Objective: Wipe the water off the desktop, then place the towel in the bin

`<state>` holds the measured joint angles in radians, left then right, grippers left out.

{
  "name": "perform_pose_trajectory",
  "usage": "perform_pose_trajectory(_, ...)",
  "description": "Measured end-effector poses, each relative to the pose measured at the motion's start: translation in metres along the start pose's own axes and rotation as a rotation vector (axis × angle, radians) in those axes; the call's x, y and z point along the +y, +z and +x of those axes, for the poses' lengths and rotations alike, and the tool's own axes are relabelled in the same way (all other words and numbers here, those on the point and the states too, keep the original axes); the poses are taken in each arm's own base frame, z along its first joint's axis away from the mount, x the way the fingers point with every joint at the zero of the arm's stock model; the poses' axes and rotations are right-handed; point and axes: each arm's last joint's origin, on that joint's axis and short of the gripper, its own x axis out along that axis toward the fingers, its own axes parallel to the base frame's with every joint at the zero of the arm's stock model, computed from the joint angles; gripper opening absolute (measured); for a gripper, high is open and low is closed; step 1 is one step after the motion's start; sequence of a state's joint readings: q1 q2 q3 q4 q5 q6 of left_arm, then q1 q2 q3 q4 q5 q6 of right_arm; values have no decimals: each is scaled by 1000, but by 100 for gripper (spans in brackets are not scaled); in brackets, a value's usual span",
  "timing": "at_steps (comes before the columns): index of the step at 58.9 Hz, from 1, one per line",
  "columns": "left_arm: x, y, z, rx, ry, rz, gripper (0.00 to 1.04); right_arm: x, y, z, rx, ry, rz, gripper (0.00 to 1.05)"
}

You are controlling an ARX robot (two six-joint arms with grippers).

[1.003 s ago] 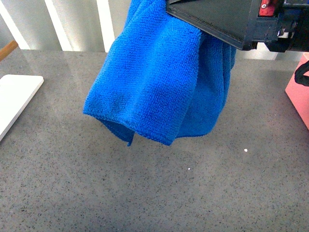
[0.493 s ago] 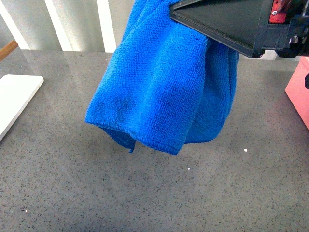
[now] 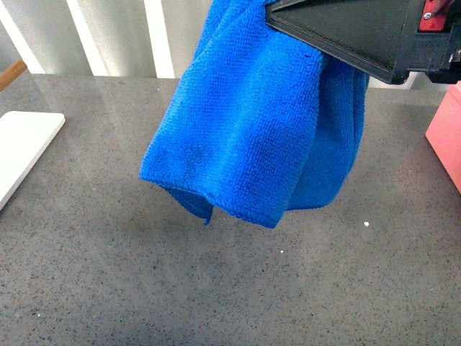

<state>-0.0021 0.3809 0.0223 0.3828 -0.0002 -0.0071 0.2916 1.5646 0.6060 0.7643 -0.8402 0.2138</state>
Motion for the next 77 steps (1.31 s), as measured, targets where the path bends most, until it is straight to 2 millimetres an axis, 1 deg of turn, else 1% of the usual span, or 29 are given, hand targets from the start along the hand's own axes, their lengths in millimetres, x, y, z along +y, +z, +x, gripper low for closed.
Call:
perform_pose_trajectory(38, 0, 0, -14, -2, 0, 0, 3, 1, 1, -3, 9, -13, -12, 5)
perform_pose_trajectory(44, 0, -4, -22, 33, 0, 0, 3, 1, 1, -3, 9, -13, -13, 5)
perform_pose_trajectory(48, 0, -3, -25, 5, 0, 0, 3, 0, 1, -3, 9, -17, -12, 5)
perform_pose_trajectory(59, 0, -3, -26, 5, 0, 0, 3, 1, 0, -5, 13, -23, -6, 5)
perform_pose_trajectory(61, 0, -3, -26, 5, 0, 0, 6, 1, 0, -5, 15, -28, -3, 5)
perform_pose_trajectory(69, 0, -3, -26, 5, 0, 0, 31, 0, -3, -7, 39, -55, 20, 5)
perform_pose_trajectory(70, 0, -3, -26, 5, 0, 0, 33, 0, -3, -8, 46, -59, 24, 5)
perform_pose_trajectory(72, 0, -3, -26, 5, 0, 0, 40, 0, -7, -10, 70, -68, 41, 5)
perform_pose_trajectory(75, 0, -3, -26, 5, 0, 0, 47, 0, -13, -16, 110, -78, 66, 5)
perform_pose_trajectory(77, 0, -3, -26, 5, 0, 0, 54, 1, -19, -22, 147, -90, 78, 5)
